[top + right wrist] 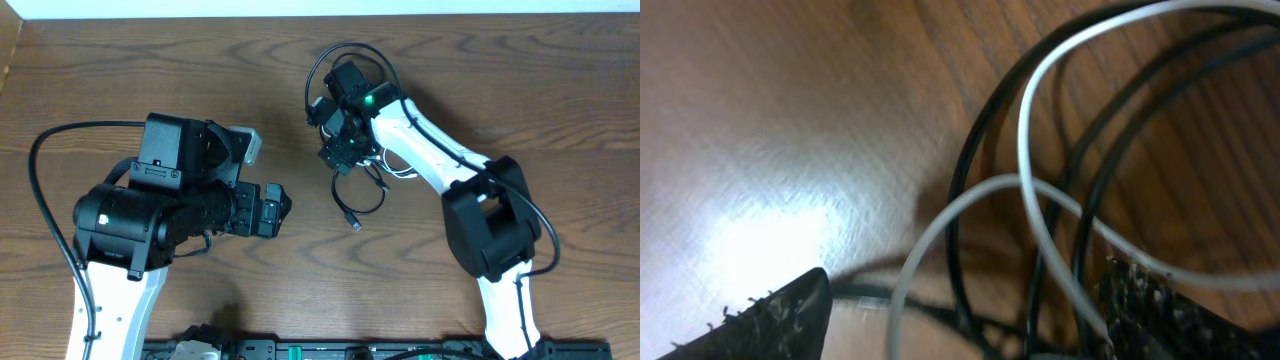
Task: Untangle cables
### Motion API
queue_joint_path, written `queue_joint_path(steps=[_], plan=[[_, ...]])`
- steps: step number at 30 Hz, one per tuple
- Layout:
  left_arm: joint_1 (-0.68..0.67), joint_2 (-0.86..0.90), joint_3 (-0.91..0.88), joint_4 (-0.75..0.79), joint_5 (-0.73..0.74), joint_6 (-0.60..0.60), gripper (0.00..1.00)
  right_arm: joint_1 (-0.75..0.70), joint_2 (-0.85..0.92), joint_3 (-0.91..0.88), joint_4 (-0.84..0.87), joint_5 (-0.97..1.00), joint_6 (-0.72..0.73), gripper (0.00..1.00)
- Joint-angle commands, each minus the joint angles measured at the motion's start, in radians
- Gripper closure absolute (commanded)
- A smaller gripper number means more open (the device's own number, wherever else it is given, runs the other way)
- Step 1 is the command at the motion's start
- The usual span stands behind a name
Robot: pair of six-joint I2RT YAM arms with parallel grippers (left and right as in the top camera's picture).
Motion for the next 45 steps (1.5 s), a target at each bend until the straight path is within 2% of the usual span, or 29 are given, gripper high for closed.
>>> queue_joint_path(steps=[1, 20, 24, 28, 37, 39, 41, 45], plan=[[0.003, 0.000, 0.018, -0.005, 0.015, -0.005, 0.02, 0.006, 0.036, 0.018, 0.029, -0.003, 0.008, 0.16], [0.003, 0.000, 0.018, -0.004, 0.015, -0.005, 0.02, 0.012, 0.067, 0.018, -0.006, -0.003, 0.009, 0.24], [0.003, 0.000, 0.018, -0.004, 0.015, -0.005, 0.02, 0.014, 0.067, 0.018, -0.006, -0.003, 0.020, 0.35], [0.003, 0.000, 0.018, -0.004, 0.015, -0.005, 0.02, 0.013, 0.064, 0.020, -0.006, -0.003, 0.063, 0.41], [0.003, 0.000, 0.018, -0.005, 0.015, -0.005, 0.02, 0.014, 0.002, 0.020, -0.004, -0.003, 0.077, 0.37], [0.003, 0.000, 0.018, -0.005, 0.015, -0.005, 0.02, 0.014, -0.031, 0.020, 0.003, -0.003, 0.080, 0.55], [0.003, 0.000, 0.018, -0.005, 0.015, -0.005, 0.02, 0.013, -0.061, 0.020, 0.012, -0.003, 0.099, 0.79], [0.003, 0.000, 0.018, -0.005, 0.015, -0.005, 0.02, 0.014, -0.099, 0.020, 0.009, -0.003, 0.106, 0.97]])
